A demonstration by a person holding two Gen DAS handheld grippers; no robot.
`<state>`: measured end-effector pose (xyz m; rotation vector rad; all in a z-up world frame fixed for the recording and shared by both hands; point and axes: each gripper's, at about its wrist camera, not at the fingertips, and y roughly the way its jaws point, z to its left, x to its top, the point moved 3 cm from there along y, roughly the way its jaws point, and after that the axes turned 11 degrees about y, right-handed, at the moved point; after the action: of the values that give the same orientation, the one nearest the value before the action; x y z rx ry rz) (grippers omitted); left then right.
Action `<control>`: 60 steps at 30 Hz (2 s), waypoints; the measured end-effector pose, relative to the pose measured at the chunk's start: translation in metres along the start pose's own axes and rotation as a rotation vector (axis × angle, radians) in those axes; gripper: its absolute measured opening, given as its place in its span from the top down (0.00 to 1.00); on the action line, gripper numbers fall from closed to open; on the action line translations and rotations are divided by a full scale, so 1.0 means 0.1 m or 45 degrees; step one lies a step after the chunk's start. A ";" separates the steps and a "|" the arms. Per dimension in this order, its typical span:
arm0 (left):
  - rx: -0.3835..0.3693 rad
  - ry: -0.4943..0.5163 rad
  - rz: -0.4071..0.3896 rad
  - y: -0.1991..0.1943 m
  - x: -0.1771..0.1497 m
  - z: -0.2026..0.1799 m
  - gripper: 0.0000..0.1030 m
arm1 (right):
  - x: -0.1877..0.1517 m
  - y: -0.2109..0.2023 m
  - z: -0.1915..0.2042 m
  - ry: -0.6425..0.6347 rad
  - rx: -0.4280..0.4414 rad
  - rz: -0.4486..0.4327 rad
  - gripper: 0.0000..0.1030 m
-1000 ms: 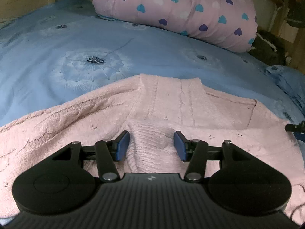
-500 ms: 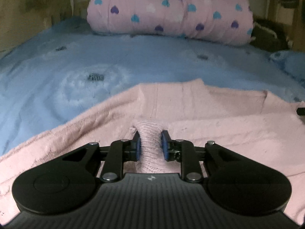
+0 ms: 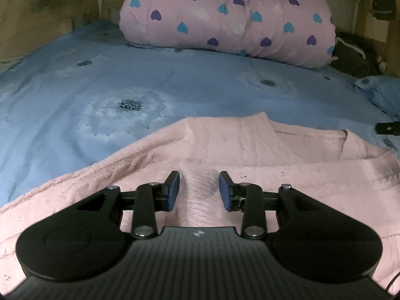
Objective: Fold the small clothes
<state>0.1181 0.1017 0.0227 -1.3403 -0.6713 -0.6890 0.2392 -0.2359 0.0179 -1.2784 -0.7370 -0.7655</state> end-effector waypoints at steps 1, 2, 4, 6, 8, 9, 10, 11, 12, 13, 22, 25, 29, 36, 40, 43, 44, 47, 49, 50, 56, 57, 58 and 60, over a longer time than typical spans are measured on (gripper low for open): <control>0.001 -0.002 0.000 -0.01 0.01 0.01 0.60 | 0.02 0.05 0.09 -0.021 0.034 0.019 0.42; 0.001 -0.007 0.000 -0.01 0.01 0.02 0.59 | 0.03 0.12 0.15 -0.034 0.050 0.034 0.42; 0.000 -0.022 0.000 -0.02 0.02 0.04 0.59 | 0.05 0.29 0.26 -0.024 0.064 0.076 0.42; 0.002 -0.040 0.001 -0.03 0.03 0.07 0.58 | 0.10 0.47 0.29 0.040 0.095 0.119 0.42; -0.001 -0.052 0.006 -0.02 0.03 0.09 0.58 | 0.16 0.63 0.30 0.133 0.121 0.154 0.42; -0.002 -0.056 0.009 -0.02 0.03 0.10 0.57 | 0.18 0.70 0.29 0.182 0.123 0.176 0.42; -0.002 -0.059 0.013 -0.02 0.03 0.10 0.57 | 0.18 0.77 0.27 0.227 0.120 0.206 0.42; -0.002 -0.060 0.015 -0.02 0.03 0.10 0.57 | 0.18 0.84 0.26 0.263 0.122 0.252 0.42; -0.002 -0.060 0.016 -0.02 0.03 0.10 0.57 | 0.14 0.88 0.28 0.278 0.140 0.304 0.42; -0.001 -0.059 0.017 -0.02 0.03 0.10 0.57 | 0.11 0.90 0.29 0.278 0.160 0.351 0.42; 0.034 -0.013 0.052 0.05 -0.01 0.05 0.50 | 0.00 0.52 0.63 -0.093 0.157 0.130 0.84; 0.044 -0.006 0.071 0.10 -0.04 0.06 0.43 | 0.00 0.53 0.58 -0.064 0.020 -0.005 0.82; 0.039 -0.032 0.070 0.07 -0.02 0.08 0.42 | -0.06 0.50 0.44 0.034 0.010 0.094 0.79; 0.038 -0.040 0.024 -0.09 0.04 0.05 0.40 | -0.18 -0.24 0.30 0.110 0.142 0.133 0.72; 0.002 -0.064 0.004 -0.22 0.06 0.05 0.39 | -0.35 -0.74 0.25 0.092 0.186 0.158 0.70; 0.006 -0.090 -0.004 -0.34 0.03 0.06 0.39 | -0.51 -1.07 0.18 0.091 0.172 0.177 0.61; 0.011 -0.087 0.001 -0.38 0.01 0.06 0.38 | -0.57 -1.18 0.15 0.096 0.161 0.179 0.59; 0.015 -0.061 0.019 -0.53 -0.11 0.07 0.38 | -0.71 -1.49 0.05 0.139 0.162 0.191 0.59; 0.036 -0.060 0.017 -0.65 -0.17 0.11 0.38 | -0.82 -1.66 0.01 0.158 0.177 0.194 0.58; 0.049 -0.062 0.007 -0.73 -0.19 0.14 0.38 | -0.86 -1.73 -0.01 0.161 0.186 0.194 0.58; 0.134 -0.024 -0.011 -1.25 -0.33 0.45 0.38 | -1.17 -2.09 -0.01 0.130 0.173 0.164 0.48; 0.159 -0.021 -0.015 -1.34 -0.34 0.53 0.38 | -1.21 -2.13 0.00 0.130 0.171 0.163 0.48; 0.182 -0.020 -0.019 -1.43 -0.35 0.61 0.38 | -1.25 -2.17 0.02 0.130 0.175 0.161 0.48; 0.226 -0.014 -0.026 -1.62 -0.36 0.79 0.38 | -1.34 -2.26 0.05 0.140 0.196 0.159 0.48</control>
<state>-0.0330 0.1660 0.1052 -1.1758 -0.7387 -0.6239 -0.0234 -0.2472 0.0301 -1.1231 -0.6098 -0.6588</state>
